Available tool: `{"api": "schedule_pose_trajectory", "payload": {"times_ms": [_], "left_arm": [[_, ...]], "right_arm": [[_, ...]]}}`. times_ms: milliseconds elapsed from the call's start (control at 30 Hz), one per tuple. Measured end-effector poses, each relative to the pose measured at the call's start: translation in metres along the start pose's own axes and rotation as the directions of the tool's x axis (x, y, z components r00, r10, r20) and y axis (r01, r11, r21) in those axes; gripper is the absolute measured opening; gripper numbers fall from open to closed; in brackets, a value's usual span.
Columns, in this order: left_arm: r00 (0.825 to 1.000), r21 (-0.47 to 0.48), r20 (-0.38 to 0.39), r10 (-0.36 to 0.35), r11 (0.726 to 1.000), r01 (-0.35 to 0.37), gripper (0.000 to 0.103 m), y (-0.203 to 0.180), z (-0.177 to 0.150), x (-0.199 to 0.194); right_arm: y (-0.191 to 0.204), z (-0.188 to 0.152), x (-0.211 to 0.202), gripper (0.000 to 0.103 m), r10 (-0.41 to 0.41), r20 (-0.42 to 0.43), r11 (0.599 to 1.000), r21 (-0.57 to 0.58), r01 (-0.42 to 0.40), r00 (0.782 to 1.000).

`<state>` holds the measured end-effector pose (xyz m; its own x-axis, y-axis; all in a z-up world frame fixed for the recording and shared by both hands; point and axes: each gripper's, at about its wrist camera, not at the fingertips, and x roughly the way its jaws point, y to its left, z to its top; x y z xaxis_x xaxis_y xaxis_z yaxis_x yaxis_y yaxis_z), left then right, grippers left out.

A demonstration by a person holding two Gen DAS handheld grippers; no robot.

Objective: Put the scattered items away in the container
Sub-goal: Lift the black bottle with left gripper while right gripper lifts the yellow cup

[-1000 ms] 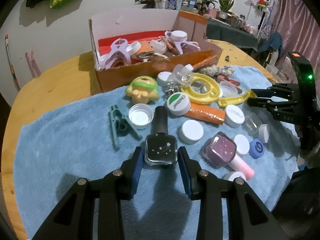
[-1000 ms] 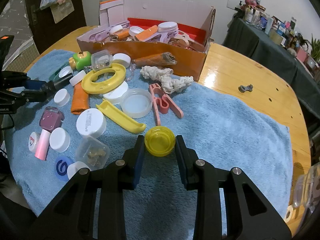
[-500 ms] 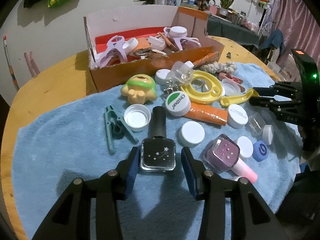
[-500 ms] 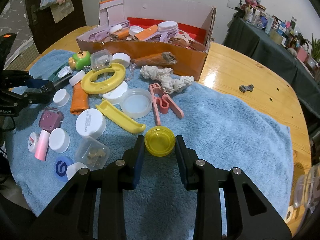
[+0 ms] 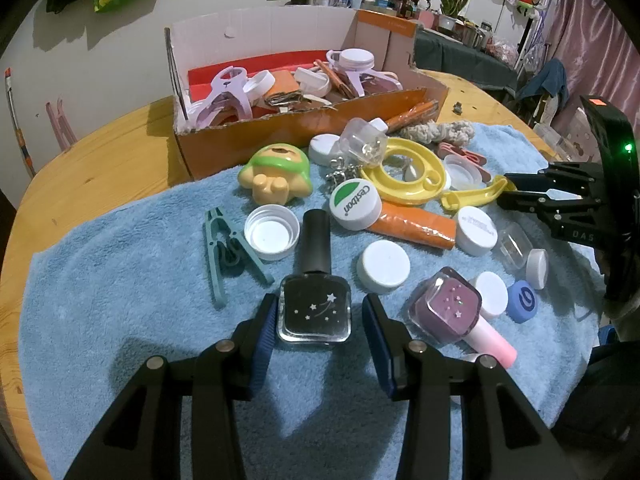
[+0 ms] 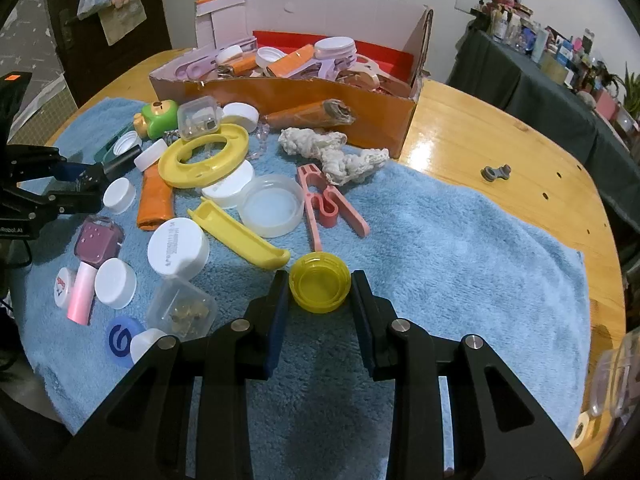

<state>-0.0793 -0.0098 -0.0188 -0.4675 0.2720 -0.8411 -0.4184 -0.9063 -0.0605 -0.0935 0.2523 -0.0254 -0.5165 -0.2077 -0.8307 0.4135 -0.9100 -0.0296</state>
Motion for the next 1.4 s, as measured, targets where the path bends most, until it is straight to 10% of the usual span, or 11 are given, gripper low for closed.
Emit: {"api": "schedule_pose_trajectory", "payload": {"times_ms": [633, 1400], "left_arm": [[1.000, 0.001, 0.001, 0.005, 1.000, -0.005, 0.044, -0.0002, 0.0001, -0.0003], [1.000, -0.036, 0.027, -0.005, 0.999, 0.006, 0.038, 0.0073, -0.0004, -0.0054]], "right_arm": [[-0.0058, -0.0017, 0.0017, 0.041, -0.008, 0.000, 1.000, 0.023, 0.008, 1.000], [-0.0058, -0.0012, -0.0070, 0.029, -0.025, 0.051, 0.999, 0.037, 0.023, 0.998]]}}
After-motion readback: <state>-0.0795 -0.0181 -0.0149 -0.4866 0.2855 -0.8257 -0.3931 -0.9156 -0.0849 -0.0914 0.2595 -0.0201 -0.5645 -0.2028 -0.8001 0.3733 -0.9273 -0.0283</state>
